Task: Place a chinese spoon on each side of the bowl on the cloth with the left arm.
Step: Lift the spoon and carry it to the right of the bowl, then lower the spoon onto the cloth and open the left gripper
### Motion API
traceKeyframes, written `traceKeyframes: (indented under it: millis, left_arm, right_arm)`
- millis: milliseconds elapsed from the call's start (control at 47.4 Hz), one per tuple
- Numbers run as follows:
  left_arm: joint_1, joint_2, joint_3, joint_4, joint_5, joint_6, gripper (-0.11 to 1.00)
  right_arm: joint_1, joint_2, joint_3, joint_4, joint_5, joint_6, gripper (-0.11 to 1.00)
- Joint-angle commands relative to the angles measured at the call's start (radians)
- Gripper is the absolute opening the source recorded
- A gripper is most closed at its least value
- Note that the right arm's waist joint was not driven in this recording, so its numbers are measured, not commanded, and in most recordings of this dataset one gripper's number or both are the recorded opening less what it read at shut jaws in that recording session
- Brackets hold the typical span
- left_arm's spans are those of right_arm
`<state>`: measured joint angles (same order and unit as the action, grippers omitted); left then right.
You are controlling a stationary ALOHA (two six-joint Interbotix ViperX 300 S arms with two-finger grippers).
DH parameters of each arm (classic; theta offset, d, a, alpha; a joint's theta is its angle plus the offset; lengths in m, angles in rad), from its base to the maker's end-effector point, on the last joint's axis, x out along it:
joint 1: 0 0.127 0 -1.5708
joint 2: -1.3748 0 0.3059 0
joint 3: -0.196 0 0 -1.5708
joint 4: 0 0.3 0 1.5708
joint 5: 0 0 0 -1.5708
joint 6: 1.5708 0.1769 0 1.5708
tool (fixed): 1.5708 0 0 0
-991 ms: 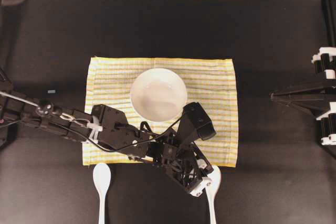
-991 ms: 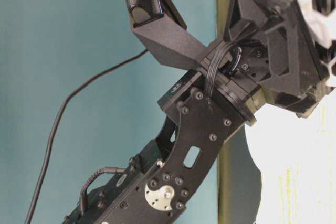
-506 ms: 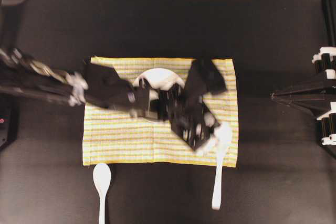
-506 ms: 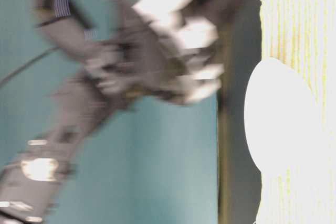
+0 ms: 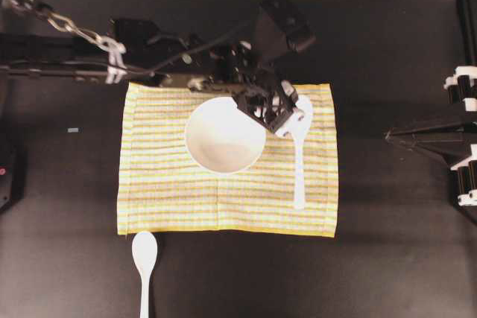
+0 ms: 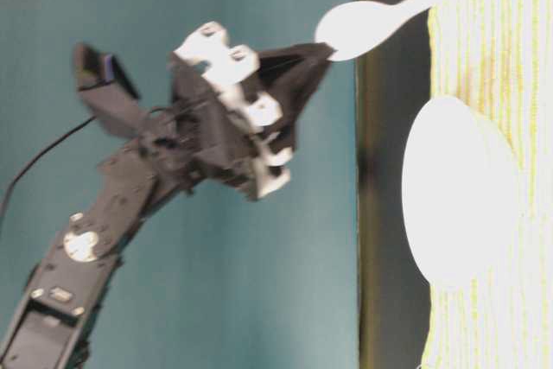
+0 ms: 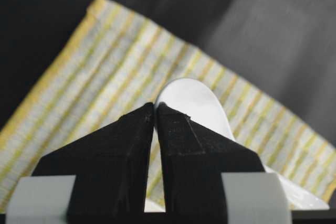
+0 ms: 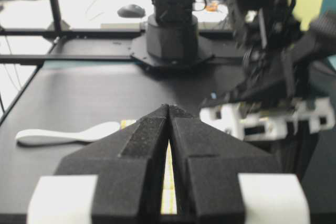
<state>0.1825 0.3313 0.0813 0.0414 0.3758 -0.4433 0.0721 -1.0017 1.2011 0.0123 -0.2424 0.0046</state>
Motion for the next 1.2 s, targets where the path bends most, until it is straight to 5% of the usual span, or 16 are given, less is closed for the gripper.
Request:
traceKeyframes:
  millis: [0,886,1012,1181]
  left_arm:
    - [0.005,0.012,-0.018,0.003,-0.011,0.002,0.03]
    - [0.008,0.127,-0.028,0.005,-0.058,0.084,0.05]
    - [0.008,0.127,-0.025,0.005,-0.061,0.081,0.18]
    - [0.008,0.124,-0.026,0.005,-0.064,0.083,0.61]
  right_arm:
    - [0.0,0.005,-0.006,0.002,-0.006,0.0,-0.01]
    - [0.0,0.005,0.006,0.002,0.006,0.002,-0.01]
    - [0.0,0.005,0.006,0.002,0.005,0.002,-0.01]
    - [0.0,0.002,0.006,0.002,0.006,0.002,-0.01]
